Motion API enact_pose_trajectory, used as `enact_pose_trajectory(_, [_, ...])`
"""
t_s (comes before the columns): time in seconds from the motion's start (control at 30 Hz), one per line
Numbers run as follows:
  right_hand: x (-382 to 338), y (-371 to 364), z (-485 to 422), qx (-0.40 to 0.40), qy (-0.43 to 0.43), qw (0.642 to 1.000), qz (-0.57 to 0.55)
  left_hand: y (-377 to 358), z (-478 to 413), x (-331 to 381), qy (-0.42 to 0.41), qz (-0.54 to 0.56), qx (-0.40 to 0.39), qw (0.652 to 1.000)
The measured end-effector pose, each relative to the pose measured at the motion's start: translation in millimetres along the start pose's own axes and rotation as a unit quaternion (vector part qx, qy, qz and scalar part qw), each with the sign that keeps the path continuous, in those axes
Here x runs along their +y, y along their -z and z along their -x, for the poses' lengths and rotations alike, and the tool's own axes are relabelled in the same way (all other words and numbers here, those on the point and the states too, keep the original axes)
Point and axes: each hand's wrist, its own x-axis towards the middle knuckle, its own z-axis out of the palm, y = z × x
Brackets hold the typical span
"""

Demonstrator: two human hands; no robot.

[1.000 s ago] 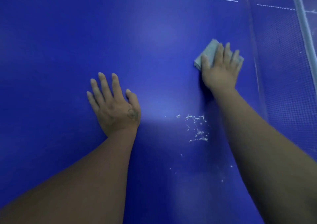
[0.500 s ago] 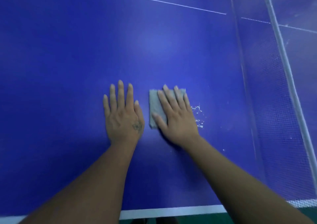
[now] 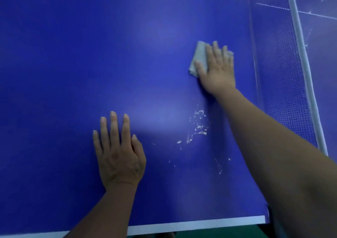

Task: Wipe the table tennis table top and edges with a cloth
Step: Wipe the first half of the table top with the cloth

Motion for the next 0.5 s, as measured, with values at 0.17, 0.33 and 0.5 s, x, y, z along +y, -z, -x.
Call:
enact_pose_trajectory(0.17, [33, -3, 69, 0.034, -0.055, 0.998, -0.014, 2, -1, 1, 0.012, 0.005, -0.012, 1.000])
enact_pose_trajectory(0.33, [34, -22, 192, 0.027, 0.017, 0.999, -0.009, 7, -2, 5, 0.019, 0.010, -0.020, 1.000])
enact_pose_trajectory(0.5, [53, -17, 142, 0.022, 0.096, 0.995, -0.004, 8, -3, 6, 0.022, 0.004, -0.027, 0.999])
